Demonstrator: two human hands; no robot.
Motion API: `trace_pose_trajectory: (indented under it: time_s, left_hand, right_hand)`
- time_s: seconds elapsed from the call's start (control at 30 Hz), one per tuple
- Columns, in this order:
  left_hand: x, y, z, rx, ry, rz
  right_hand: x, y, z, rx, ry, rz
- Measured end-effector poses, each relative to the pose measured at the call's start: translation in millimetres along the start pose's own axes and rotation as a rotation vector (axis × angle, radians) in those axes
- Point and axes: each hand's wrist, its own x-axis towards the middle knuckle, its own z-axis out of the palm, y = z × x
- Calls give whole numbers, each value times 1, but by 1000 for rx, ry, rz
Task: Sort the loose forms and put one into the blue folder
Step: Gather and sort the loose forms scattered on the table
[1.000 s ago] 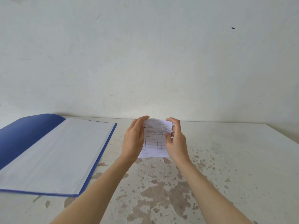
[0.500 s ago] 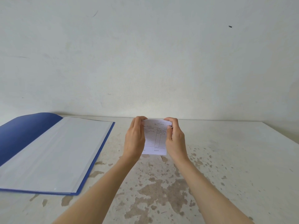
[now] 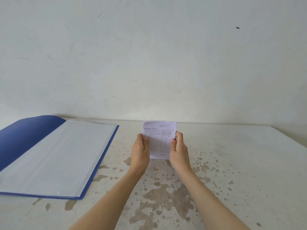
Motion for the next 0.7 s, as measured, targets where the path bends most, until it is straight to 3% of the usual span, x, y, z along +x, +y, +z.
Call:
trace_pose_trajectory:
  time_s: [0.43,0.7]
  left_hand:
    - [14,10,-15,-13,41,-69]
    - [17,19,-63,-127,49,-110]
  right_hand:
    - [12,-20,-5,54,11,71]
    - [19,-44,-15,391,-82,152]
